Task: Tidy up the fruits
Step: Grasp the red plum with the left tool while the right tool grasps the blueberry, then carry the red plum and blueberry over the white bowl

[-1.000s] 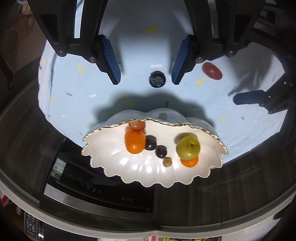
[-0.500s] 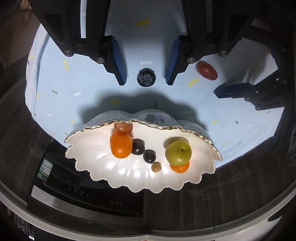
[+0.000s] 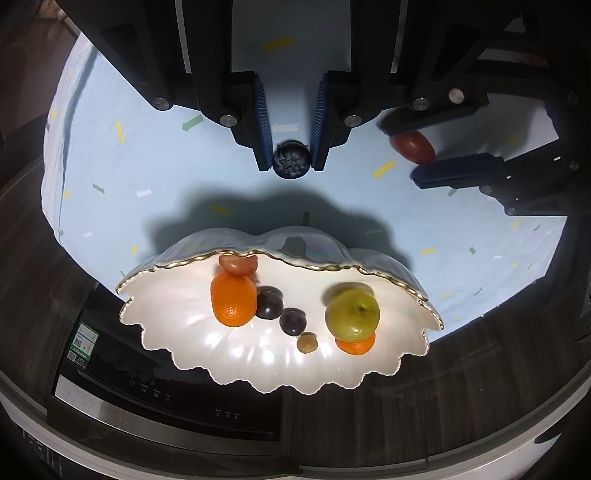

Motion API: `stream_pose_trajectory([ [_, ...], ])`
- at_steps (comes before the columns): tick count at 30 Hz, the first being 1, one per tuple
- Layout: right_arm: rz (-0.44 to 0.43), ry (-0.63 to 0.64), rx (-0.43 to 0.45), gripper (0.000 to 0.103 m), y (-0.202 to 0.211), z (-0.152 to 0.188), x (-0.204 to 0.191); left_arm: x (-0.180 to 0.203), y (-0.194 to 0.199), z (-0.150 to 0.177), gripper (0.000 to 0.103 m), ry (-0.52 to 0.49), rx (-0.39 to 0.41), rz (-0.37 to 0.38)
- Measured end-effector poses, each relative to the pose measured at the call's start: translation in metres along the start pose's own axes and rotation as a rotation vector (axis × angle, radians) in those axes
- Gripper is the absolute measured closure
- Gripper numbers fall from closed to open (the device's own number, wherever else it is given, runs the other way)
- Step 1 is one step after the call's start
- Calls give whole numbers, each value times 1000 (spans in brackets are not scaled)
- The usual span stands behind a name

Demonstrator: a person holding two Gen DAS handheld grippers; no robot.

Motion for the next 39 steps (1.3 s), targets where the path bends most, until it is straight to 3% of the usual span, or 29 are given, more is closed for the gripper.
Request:
stream_pose_trajectory([
  [18,34,-20,36,80,17,-5,1,-8,15,-9,76,1,26,-1],
  [39,125,-65,128,80,74,-41,-29,-34,74,-39,75,7,128,11],
])
Point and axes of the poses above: each gripper's, at about its wrist camera, not at the fingertips, and y roughly against the way its jaws point, x to its right, z to its underside, the point moved 2 cm from there along -y, roughly the way its jaws point, and after that the axes turned 4 degrees about x, right-handed, at the moved point
